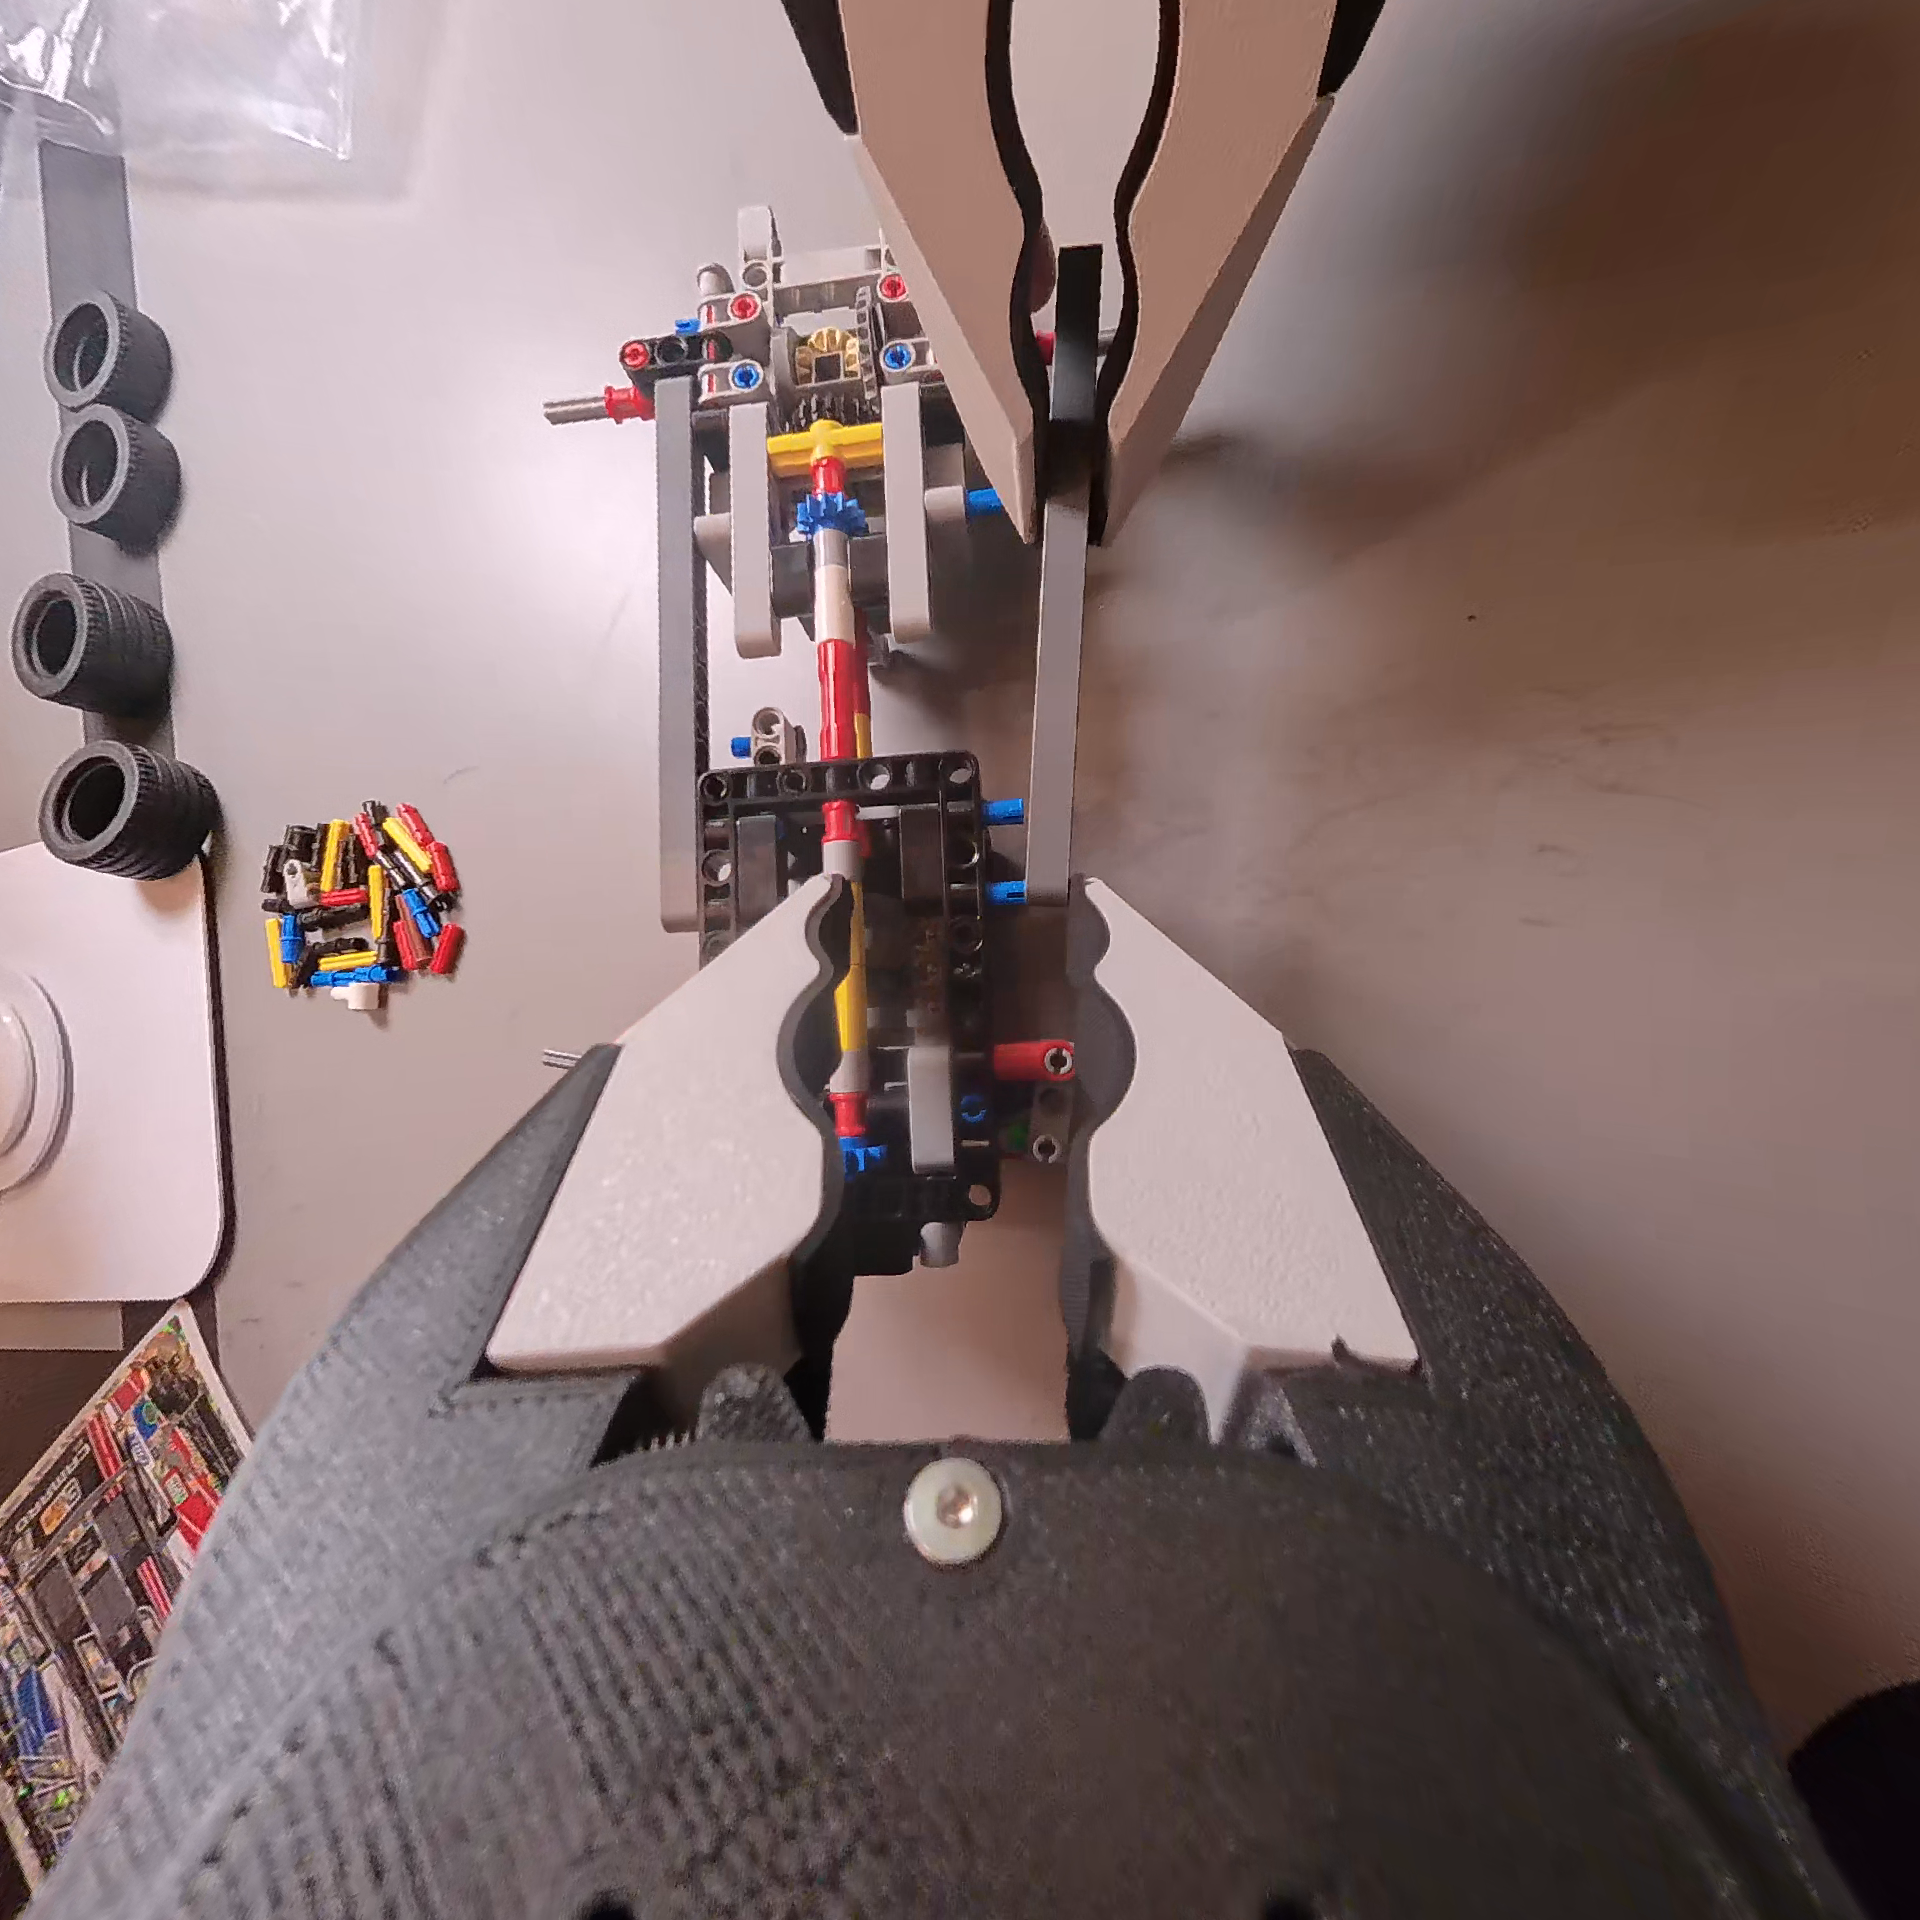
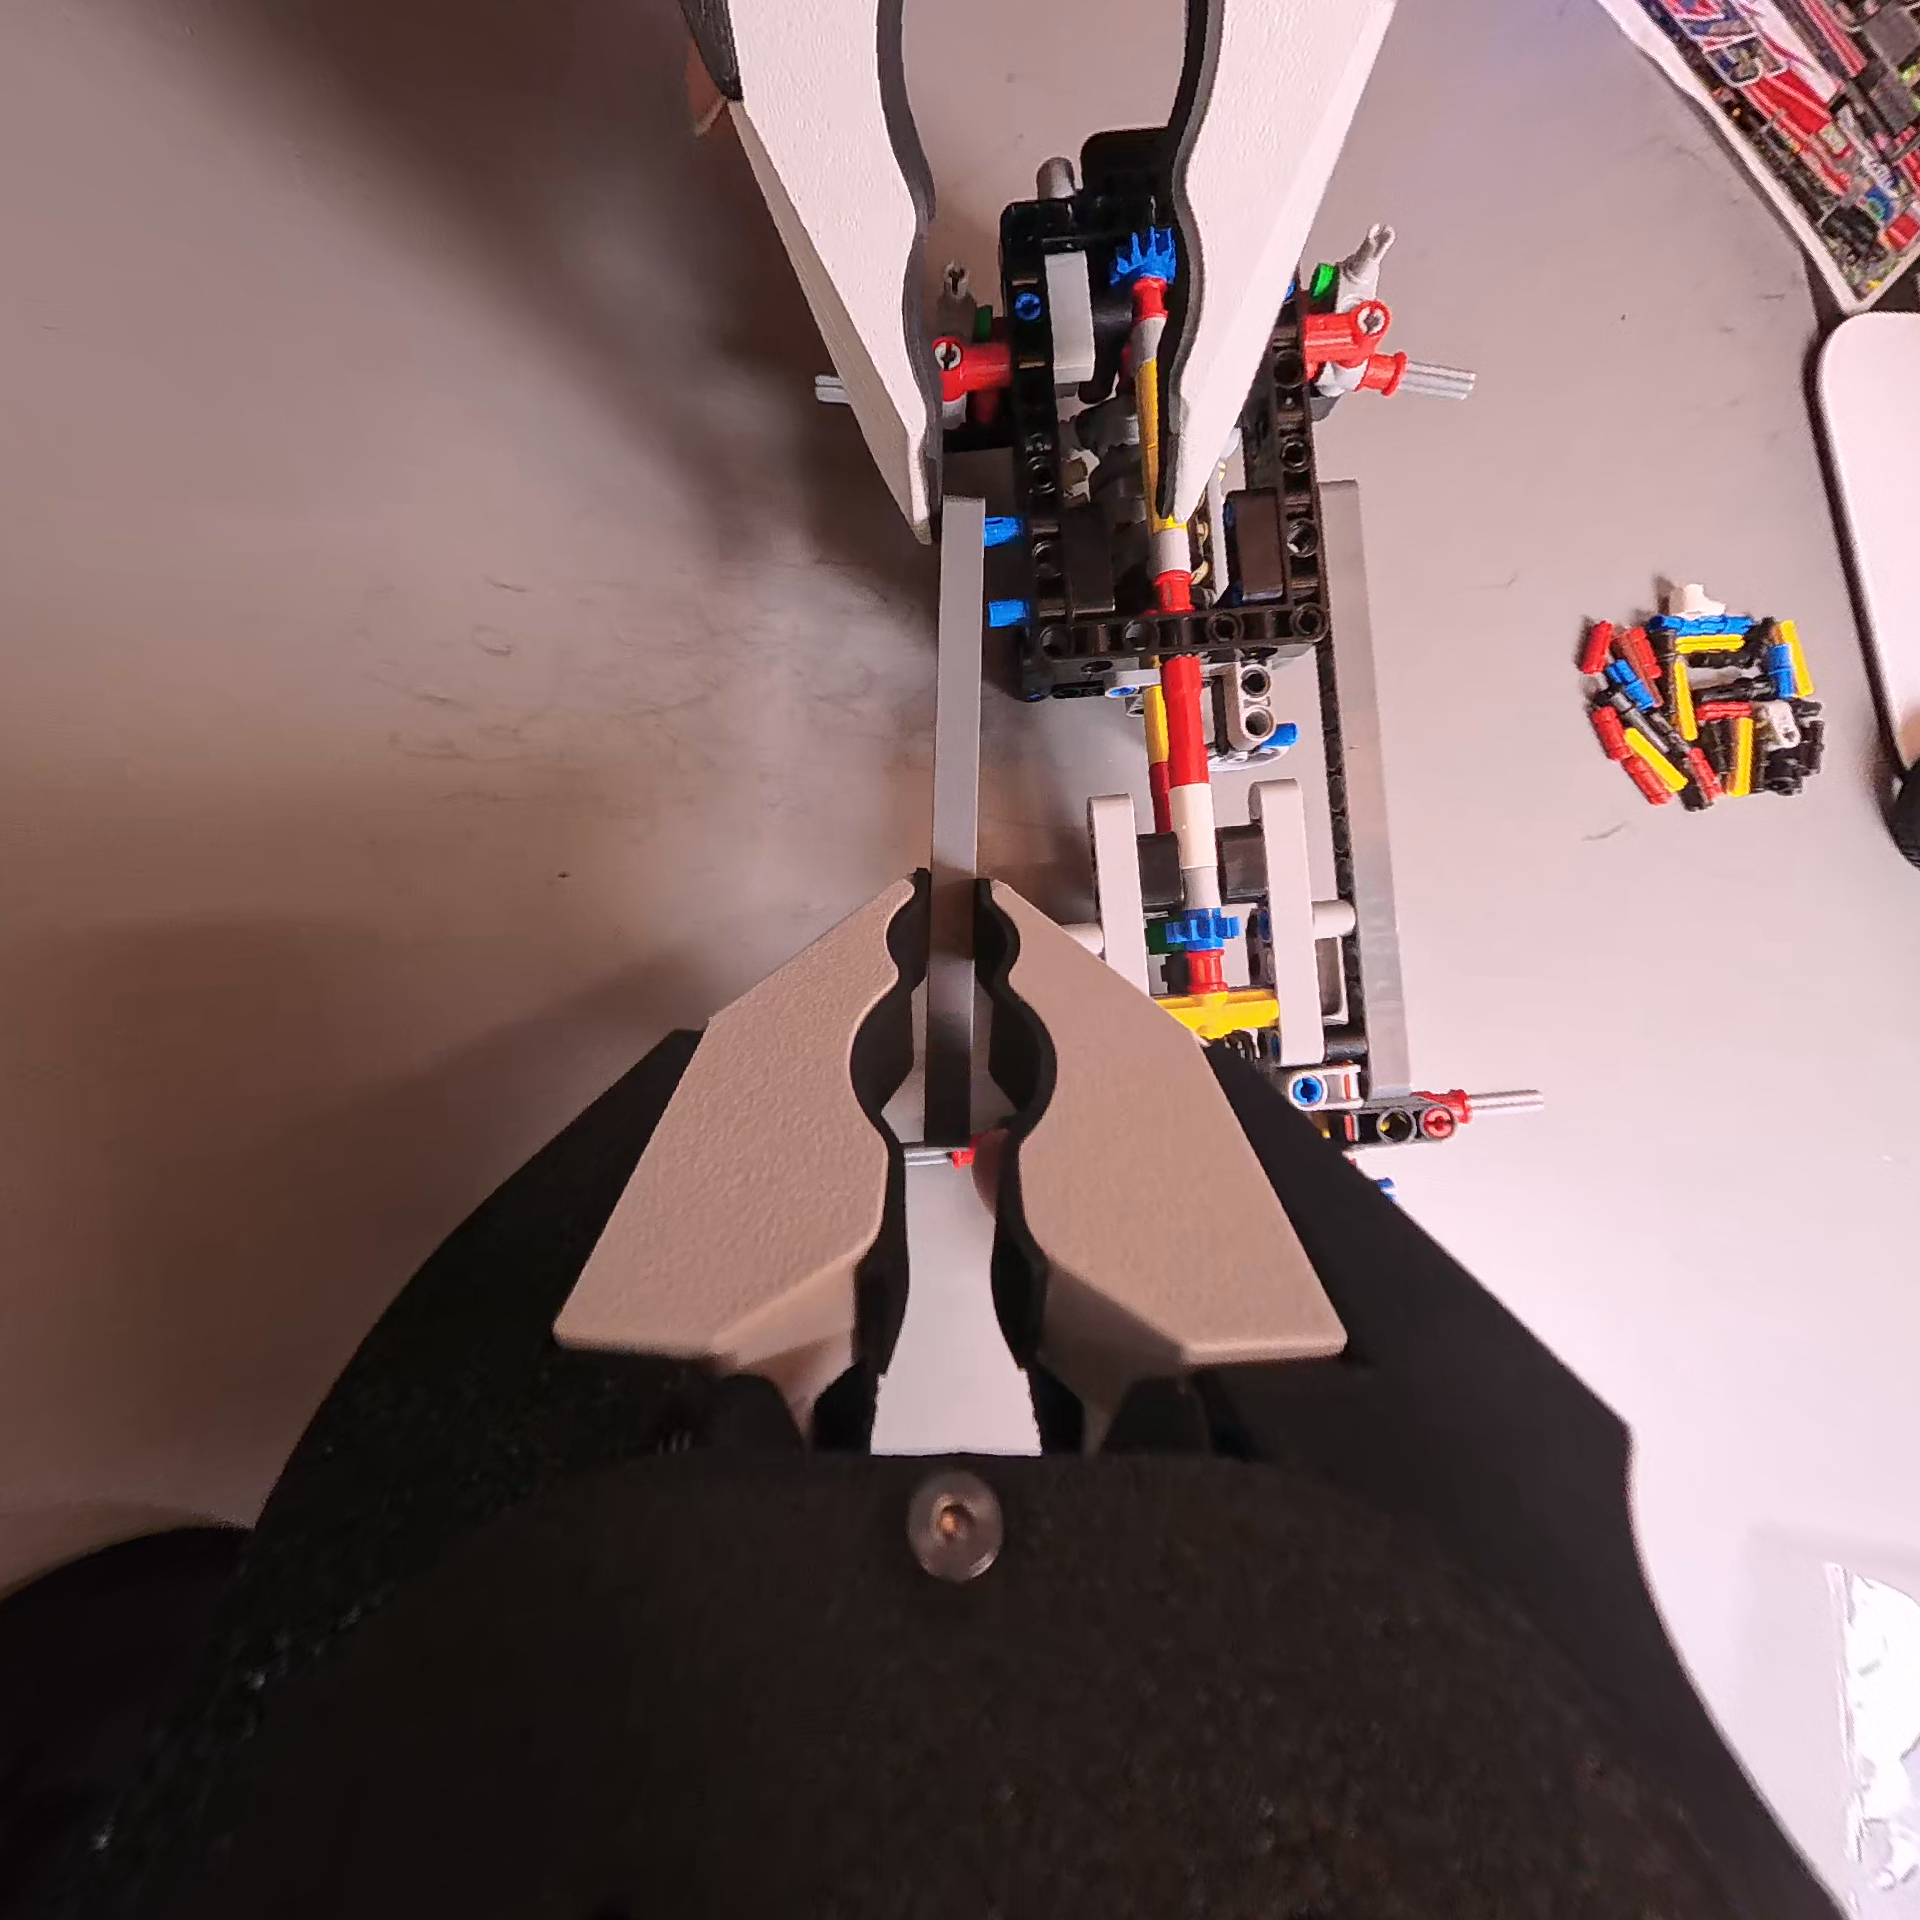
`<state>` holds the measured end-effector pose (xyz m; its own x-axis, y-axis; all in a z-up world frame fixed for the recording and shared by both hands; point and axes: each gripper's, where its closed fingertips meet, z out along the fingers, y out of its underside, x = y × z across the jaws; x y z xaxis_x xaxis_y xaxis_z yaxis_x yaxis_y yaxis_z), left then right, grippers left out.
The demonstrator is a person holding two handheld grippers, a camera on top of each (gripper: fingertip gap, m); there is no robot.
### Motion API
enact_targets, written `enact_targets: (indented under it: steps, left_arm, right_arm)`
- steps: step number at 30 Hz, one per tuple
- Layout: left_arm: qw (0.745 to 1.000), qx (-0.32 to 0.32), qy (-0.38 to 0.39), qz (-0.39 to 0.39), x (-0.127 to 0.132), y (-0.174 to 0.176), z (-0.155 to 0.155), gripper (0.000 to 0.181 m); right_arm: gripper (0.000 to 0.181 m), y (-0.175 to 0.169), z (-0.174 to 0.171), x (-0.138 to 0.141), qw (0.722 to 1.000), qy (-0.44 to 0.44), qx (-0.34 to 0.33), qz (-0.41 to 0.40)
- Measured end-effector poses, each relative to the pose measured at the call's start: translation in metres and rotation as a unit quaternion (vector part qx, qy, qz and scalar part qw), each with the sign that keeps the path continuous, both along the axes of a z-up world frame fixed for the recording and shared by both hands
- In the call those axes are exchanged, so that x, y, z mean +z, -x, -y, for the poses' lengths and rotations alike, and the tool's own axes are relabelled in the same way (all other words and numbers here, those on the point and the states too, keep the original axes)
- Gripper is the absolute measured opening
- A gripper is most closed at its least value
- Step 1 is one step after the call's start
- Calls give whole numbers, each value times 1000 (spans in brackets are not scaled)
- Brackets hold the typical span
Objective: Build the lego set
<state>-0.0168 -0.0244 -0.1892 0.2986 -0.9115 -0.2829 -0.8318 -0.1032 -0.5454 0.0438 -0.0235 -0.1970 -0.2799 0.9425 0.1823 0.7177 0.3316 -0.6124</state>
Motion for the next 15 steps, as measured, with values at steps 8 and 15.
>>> enact_targets:
  steps: [8, 15]
  left_arm:
    - [1000, 12, 11, -5, 0, 0, 1, 41]
    - [1000, 7, -5, -24, -3, -2, 1, 33]
  right_arm:
    - [4, 2, 0, -2, 1000, -21, -4, 8]
    - [4, 2, -3, -3, 1000, -20, -12, 10]
